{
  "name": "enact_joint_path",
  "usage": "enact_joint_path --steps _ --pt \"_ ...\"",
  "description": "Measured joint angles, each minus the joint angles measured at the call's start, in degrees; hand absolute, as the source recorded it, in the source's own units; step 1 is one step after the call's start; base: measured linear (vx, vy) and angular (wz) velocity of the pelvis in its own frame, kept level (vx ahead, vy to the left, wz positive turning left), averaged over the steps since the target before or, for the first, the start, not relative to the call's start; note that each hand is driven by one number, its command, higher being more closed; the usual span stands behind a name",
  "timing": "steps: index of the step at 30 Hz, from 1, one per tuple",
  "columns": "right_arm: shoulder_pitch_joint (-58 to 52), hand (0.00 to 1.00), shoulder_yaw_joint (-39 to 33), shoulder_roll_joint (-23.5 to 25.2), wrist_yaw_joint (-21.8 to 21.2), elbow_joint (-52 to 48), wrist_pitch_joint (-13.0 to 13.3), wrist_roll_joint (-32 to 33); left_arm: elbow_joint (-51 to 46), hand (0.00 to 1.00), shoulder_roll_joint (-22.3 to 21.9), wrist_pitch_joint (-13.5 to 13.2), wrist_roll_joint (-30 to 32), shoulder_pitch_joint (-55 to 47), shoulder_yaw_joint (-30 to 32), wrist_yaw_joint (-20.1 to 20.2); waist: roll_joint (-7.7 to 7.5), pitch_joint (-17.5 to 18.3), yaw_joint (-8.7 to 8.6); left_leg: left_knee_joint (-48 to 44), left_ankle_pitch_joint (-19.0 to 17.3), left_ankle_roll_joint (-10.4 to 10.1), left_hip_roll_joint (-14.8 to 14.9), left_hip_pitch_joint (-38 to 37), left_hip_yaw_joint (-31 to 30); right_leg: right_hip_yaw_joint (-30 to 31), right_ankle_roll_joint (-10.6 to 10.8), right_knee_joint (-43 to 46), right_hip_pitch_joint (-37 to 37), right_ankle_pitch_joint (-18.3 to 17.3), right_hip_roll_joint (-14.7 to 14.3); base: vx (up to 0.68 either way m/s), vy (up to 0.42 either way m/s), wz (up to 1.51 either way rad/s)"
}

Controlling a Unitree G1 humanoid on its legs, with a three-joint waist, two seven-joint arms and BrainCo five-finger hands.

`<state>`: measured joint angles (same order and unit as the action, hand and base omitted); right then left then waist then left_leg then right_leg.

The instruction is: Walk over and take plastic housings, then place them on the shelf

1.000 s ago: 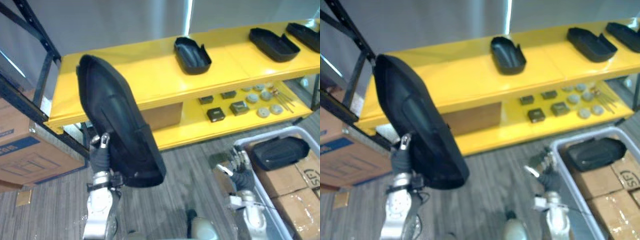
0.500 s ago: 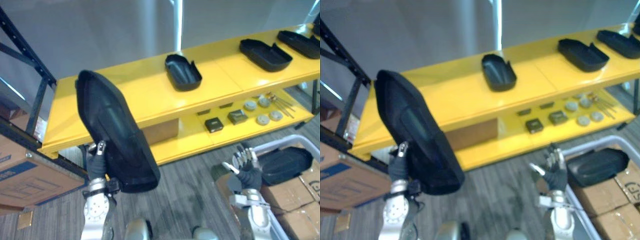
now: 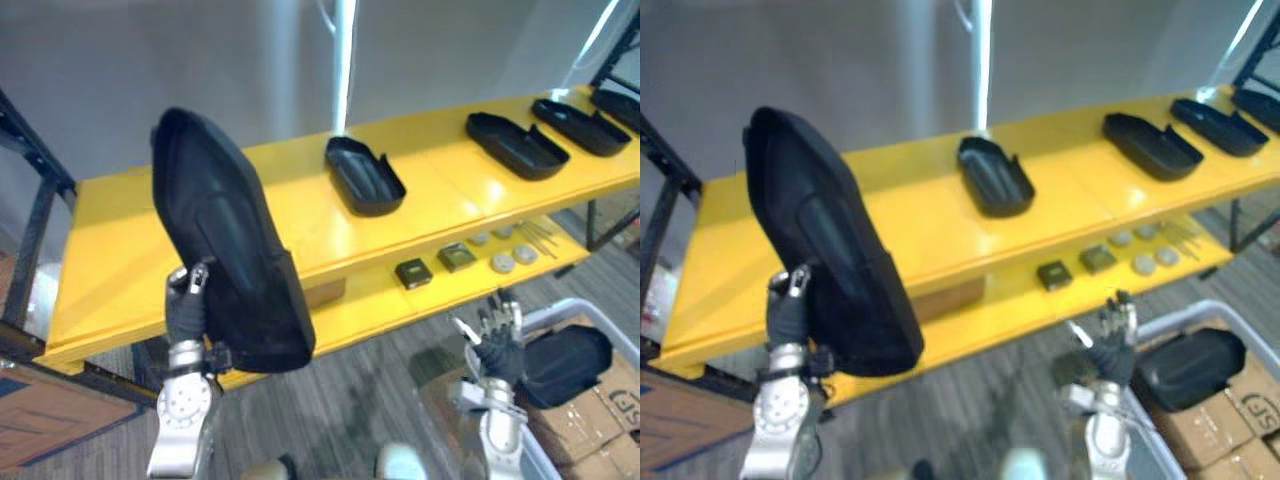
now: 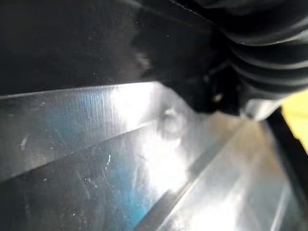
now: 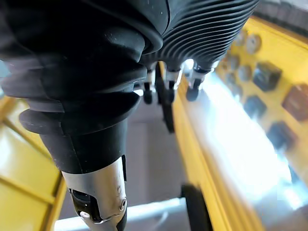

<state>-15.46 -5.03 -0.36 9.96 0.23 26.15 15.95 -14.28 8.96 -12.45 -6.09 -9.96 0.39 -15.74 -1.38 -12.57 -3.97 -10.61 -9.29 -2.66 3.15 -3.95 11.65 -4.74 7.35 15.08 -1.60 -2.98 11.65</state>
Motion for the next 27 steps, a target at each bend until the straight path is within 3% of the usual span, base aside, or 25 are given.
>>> enact_joint_path --steps 4,6,11,14,17,21,25,27 --pt "0.51 0.0 -1.31 -0.96 2.0 -0.11 -0.82 -1.18 0.0 1.0 -2.0 3.14 -0.01 0.81 -1.76 -0.17 3.66 1.88 -0.2 3.02 1.57 -2.64 3.05 0.71 0.16 -1.75 -0.89 -7.03 0.95 1.26 -3.68 0.12 -0.151 -0.01" --pt "0.48 0.0 -2.22 -1.05 3.07 -0.08 -1.57 -1.43 -0.01 1.0 -2.61 4.06 -0.02 1.53 -1.5 -0.32 3.75 1.92 -0.09 4.21 2.23 -3.29 3.73 -0.28 0.14 -1.79 -1.19 -7.67 1.79 1.47 -4.53 0.13 -0.098 0.02" --pt "-0.31 0.0 -4.92 -0.56 10.33 -0.07 -2.07 -3.93 -0.01 1.0 -2.65 7.95 -0.08 2.41 -0.97 -1.69 3.17 2.05 -0.12 6.2 2.44 -3.31 3.62 -2.45 1.07 -1.55 -1.05 -9.15 3.35 1.68 -4.7 0.08 -0.005 -0.05" --pt "-2.63 0.0 -6.19 0.06 12.63 0.86 -4.07 -4.92 0.0 1.0 -1.97 11.26 -0.06 3.49 0.29 -3.11 2.85 2.46 -0.22 6.78 2.53 -3.18 3.05 -3.17 1.41 -1.43 -0.82 -9.82 3.98 1.85 -4.33 0.04 0.028 -0.01" --pt "-4.93 0.0 -6.09 0.3 11.26 5.0 -6.49 -5.08 3.09 1.0 2.25 16.19 -0.64 8.38 2.15 -3.68 2.62 2.62 -0.31 7.1 2.67 -3.01 2.98 -3.74 1.55 -1.33 -0.82 -9.85 4.39 1.85 -4.28 0.0 0.0 0.0" --pt "-6.68 0.0 -5.55 0.17 8.67 16.05 -9.85 -6.12 17.0 1.0 8.31 22.87 -3.0 17.7 4.77 -4.39 3.21 4.63 -1.62 8.03 2.95 -3.05 3.21 -4.5 3.44 0.02 -0.91 -10.97 4.77 2.04 -4.69 -0.03 -0.006 -0.15" --pt "-9.09 0.0 -5.61 -0.16 8.83 25.62 -12.78 -5.43 32.15 1.0 14.4 27.98 -4.35 26.59 5.81 -4.06 3.89 5.5 -3.73 9.8 3.91 -3.23 3.38 -5.19 4.62 0.59 -1.2 -12.13 4.71 3.03 -4.91 -0.04 -0.005 -0.15" --pt "-10.29 0.0 -5.57 -0.35 8.87 27.52 -13.33 -5.39 35.45 1.0 16.2 28.74 -4.46 29.0 5.75 -3.66 3.84 5.5 -4.47 10.28 4.24 -3.23 3.34 -5.48 4.88 0.79 -1.18 -12.22 4.66 3.29 -4.98 -0.03 -0.009 -0.13"
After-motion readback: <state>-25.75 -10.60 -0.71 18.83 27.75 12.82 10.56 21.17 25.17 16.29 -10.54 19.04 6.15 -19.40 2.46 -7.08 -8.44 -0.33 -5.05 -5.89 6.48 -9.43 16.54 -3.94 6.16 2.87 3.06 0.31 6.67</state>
